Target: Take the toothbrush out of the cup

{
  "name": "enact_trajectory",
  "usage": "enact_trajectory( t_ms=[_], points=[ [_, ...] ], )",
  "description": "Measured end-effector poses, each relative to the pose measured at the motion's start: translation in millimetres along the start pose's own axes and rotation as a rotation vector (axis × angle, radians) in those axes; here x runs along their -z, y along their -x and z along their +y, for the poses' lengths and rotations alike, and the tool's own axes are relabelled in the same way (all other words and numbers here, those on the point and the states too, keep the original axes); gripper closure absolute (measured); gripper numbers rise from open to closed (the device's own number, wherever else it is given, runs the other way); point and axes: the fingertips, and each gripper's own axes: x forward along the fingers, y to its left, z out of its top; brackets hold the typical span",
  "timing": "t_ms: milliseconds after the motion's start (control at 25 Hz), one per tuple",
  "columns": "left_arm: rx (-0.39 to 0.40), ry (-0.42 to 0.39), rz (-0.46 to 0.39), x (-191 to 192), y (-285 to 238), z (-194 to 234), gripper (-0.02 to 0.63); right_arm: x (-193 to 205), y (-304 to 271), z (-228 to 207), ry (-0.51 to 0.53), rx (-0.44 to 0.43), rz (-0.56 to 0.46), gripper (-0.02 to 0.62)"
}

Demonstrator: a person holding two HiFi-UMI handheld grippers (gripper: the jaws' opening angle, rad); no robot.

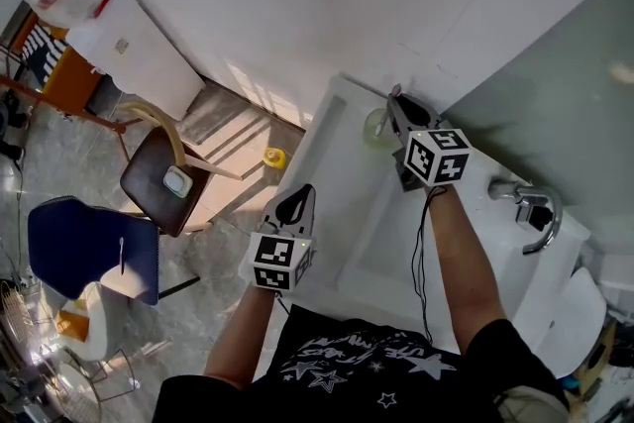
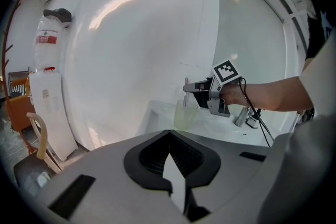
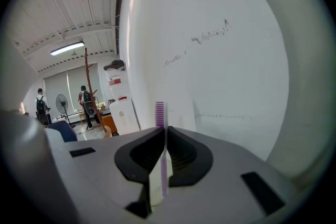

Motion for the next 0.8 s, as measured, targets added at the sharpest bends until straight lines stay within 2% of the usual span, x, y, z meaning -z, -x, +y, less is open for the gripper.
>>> enact_trajectory(
  t_ms=[280, 800],
  points=[
    [-0.031, 0.0, -0.035, -6.2, 23.2, -5.2, 0.591, -19.3, 25.3, 10.0, 0.01, -0.014, -0.051, 0.569],
    [-0.091, -0.028, -0.106, -22.9, 75.1, -37.6, 0.591, -79.6, 90.4, 33.1, 0.026, -0.059, -0.222, 0.569]
  ],
)
